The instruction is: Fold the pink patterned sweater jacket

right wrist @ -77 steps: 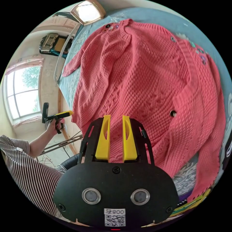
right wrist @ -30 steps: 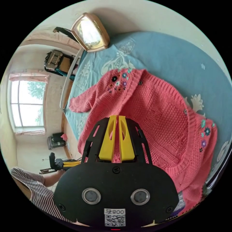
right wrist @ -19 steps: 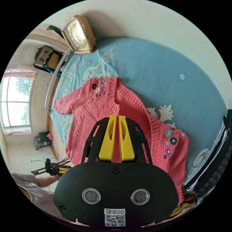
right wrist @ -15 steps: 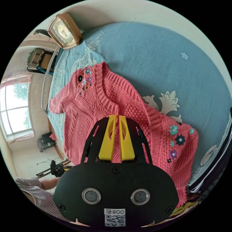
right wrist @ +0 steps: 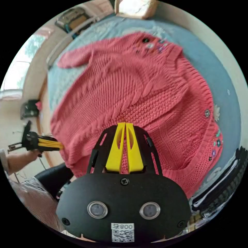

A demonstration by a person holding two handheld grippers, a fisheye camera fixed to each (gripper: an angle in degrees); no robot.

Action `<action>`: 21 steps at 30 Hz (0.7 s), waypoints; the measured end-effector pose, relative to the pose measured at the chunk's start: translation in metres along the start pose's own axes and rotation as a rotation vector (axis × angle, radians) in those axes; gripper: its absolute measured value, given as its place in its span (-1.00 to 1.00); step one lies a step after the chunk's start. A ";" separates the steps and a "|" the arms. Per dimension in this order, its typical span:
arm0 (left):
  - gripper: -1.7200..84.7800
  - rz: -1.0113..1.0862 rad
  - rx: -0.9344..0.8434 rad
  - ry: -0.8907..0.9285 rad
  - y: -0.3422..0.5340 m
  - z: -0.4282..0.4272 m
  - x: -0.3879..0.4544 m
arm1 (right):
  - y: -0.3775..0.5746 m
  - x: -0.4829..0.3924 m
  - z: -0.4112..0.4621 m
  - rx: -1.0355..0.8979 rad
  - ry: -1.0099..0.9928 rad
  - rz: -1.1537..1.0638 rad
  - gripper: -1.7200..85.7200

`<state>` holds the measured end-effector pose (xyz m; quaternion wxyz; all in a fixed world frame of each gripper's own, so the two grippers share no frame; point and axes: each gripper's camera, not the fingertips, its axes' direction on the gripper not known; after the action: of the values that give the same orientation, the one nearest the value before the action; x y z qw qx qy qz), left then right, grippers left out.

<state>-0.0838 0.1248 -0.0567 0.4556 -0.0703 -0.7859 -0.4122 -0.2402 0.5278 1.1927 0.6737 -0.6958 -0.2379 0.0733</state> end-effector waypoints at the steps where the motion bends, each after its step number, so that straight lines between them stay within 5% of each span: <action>1: -0.95 -0.008 0.005 0.002 -0.001 0.001 0.001 | 0.005 -0.011 0.008 0.027 0.083 -0.022 -0.96; 6: -0.95 0.079 0.061 0.012 -0.012 -0.009 0.032 | 0.019 -0.018 0.006 0.105 0.104 -0.033 -0.95; 12: -0.95 0.139 -0.059 -0.013 -0.039 0.035 0.048 | 0.031 0.020 -0.001 0.048 -0.147 0.115 -0.95; 21: -0.85 0.253 -0.046 0.237 -0.046 0.039 0.084 | 0.216 0.090 -0.054 0.170 -0.147 0.471 -0.90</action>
<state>-0.1798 0.1007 -0.0283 0.5916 -0.1299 -0.7019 -0.3748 -0.0885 0.5222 1.0071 0.6750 -0.6657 -0.1107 0.2983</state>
